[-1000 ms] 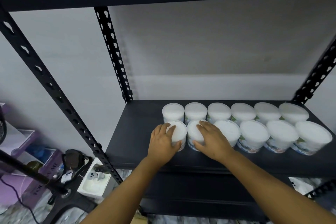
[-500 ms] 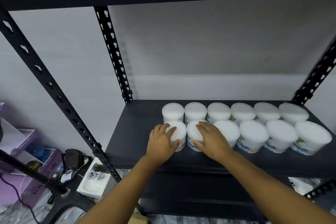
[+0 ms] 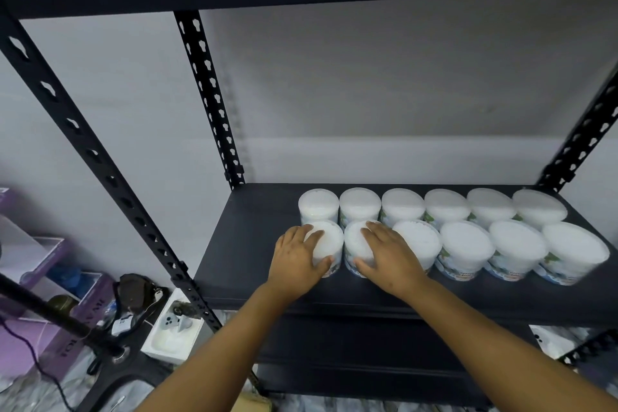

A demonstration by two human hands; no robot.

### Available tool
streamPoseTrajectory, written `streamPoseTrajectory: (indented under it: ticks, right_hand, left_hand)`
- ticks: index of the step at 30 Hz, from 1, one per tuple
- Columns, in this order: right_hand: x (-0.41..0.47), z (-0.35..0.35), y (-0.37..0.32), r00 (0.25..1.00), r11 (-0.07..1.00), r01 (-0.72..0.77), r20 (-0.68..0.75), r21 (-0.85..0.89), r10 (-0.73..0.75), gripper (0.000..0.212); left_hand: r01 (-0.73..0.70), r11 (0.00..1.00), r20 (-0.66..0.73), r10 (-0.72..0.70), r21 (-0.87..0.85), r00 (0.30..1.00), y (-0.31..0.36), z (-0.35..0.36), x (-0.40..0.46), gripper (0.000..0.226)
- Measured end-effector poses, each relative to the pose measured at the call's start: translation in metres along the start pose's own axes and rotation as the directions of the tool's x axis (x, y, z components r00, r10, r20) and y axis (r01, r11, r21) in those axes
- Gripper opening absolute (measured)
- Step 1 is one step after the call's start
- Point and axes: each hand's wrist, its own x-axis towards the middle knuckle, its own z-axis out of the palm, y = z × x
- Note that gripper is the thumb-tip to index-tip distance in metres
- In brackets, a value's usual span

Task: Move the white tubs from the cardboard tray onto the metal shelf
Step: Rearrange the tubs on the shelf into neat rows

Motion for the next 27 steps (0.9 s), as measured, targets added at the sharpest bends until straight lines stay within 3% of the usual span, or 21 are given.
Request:
streamPoseTrajectory:
  ticks: [27]
  right_hand:
    - [0.0023, 0.0012, 0.0001, 1.0, 1.0, -0.01, 0.009, 0.015, 0.01, 0.064]
  left_hand:
    - [0.052, 0.994, 0.053, -0.047, -0.098, 0.997, -0.0014, 0.0043, -0.0012, 0.056]
